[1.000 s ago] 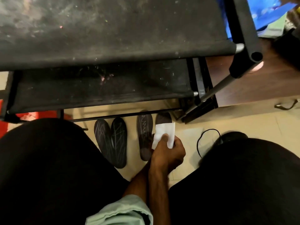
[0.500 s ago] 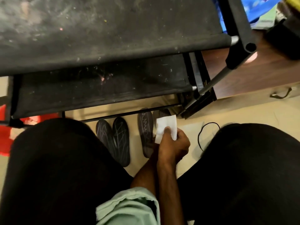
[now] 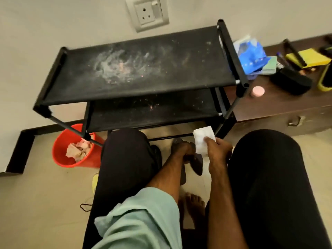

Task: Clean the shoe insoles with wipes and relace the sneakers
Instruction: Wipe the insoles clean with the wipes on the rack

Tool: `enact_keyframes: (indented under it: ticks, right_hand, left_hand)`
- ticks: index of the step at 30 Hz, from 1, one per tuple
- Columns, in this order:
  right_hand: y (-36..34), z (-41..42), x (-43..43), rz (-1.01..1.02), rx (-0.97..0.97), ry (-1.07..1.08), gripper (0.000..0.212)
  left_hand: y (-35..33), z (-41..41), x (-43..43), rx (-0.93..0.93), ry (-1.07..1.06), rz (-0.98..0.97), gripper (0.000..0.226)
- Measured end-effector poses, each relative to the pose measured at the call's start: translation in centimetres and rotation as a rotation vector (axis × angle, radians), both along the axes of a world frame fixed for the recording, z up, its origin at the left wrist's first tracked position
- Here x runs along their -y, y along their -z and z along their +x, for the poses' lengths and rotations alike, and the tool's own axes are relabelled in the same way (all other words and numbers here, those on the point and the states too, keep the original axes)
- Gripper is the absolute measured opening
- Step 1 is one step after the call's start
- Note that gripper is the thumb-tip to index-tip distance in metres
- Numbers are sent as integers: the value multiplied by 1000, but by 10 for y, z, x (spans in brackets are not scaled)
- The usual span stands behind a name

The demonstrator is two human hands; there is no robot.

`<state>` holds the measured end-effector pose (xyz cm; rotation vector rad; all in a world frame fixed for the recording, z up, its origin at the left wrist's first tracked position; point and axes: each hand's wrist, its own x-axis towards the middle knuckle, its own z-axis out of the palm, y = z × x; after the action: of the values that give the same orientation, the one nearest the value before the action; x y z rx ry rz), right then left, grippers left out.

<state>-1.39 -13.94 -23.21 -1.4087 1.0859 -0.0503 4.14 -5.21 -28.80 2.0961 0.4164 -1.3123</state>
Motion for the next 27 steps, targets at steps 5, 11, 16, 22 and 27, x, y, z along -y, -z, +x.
enact_keyframes:
  ticks: [5, 11, 16, 22, 27]
  right_hand:
    - [-54, -16, 0, 91, 100, -128, 28]
    - [-113, -53, 0, 264, 225, -355, 13]
    - [-167, -67, -5, 328, 318, -663, 27]
    - [-239, -45, -13, 396, 546, -712, 32]
    - [-286, -27, -10, 312, 638, -727, 31]
  left_hand:
    - [-84, 9, -7, 220, 156, 61, 29]
    - [-222, 0, -57, 234, 471, 138, 25]
    - [-350, -19, -118, 427, 433, 97, 21]
    - [-410, -36, -156, 766, 31, -255, 18]
    - [-402, -45, -139, 772, -124, -514, 27]
